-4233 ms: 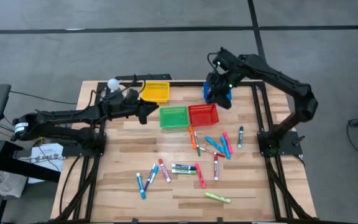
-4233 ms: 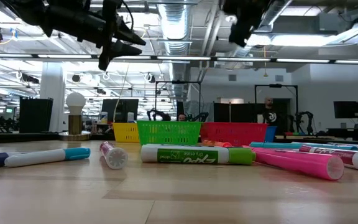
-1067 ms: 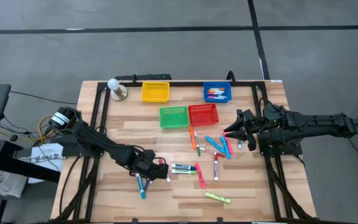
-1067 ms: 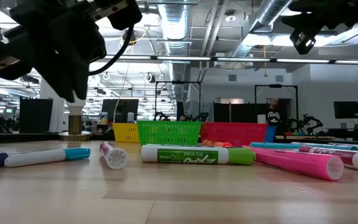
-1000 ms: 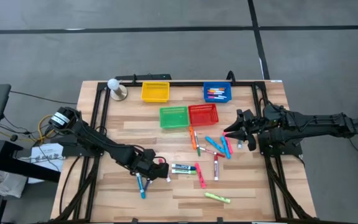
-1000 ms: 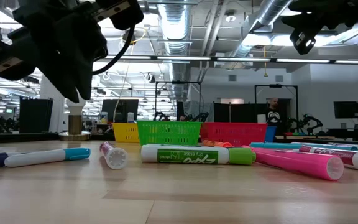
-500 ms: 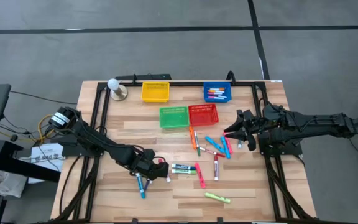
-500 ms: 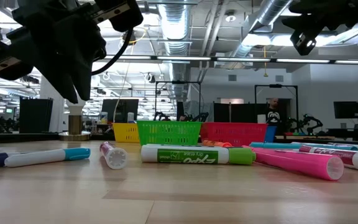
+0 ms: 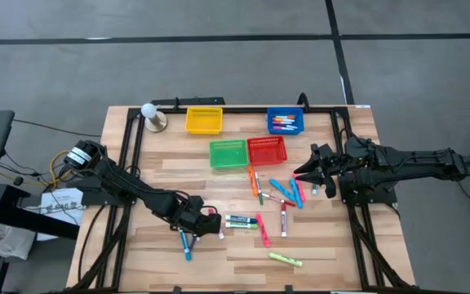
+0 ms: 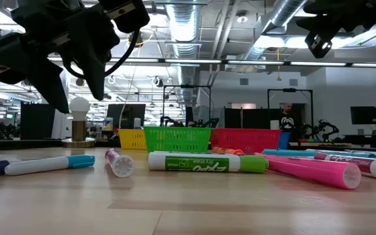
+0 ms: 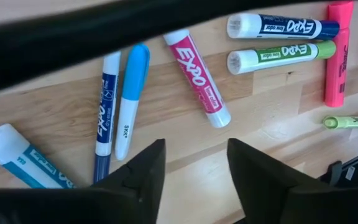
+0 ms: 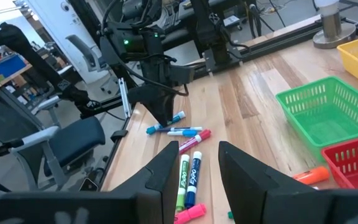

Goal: Pick & Place Markers
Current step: Put the small blue highlighter pen into the blue bin

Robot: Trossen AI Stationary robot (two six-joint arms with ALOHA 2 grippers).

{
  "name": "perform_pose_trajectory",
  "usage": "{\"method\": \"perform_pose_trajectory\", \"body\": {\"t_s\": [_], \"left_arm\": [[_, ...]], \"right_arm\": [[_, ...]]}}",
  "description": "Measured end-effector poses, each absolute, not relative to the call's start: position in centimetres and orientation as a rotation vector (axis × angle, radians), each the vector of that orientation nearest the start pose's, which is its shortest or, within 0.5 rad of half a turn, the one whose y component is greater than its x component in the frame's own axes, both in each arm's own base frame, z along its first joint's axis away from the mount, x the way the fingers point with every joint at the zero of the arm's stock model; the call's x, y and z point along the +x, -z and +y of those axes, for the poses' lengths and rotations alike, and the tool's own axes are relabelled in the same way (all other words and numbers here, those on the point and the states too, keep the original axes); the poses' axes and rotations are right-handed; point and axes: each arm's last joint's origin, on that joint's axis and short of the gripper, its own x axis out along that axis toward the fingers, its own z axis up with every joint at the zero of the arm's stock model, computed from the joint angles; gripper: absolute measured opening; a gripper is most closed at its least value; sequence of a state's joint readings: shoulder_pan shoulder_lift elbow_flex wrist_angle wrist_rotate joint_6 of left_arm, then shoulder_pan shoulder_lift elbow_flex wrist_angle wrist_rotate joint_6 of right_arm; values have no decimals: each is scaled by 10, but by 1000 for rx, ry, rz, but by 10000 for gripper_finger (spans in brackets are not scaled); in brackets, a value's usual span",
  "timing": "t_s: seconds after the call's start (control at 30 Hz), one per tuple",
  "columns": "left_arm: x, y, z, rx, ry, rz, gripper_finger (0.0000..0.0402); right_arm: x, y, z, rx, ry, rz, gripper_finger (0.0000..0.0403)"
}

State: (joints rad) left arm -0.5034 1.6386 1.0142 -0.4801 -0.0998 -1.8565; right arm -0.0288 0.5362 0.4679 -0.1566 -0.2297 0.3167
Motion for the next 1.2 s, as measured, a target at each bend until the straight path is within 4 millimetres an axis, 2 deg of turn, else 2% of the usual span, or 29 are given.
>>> {"method": "perform_pose_trajectory", "body": {"t_s": [0.2,0.43,0.77,1.2], "left_arm": [[279,-185,-150,-1284,-655,1009,197],[280,-163,-152,-1290,-653,1105,196],[284,-154,-153,-1252,-640,1125,192],[280,-142,-139,-1249,-688,1158,191]], "right_arm": [[135,-260,3,361,-161,255,102],[135,-260,3,362,-160,262,102],[135,-259,3,379,-157,268,102],[135,-259,3,388,-155,272,102]]}}
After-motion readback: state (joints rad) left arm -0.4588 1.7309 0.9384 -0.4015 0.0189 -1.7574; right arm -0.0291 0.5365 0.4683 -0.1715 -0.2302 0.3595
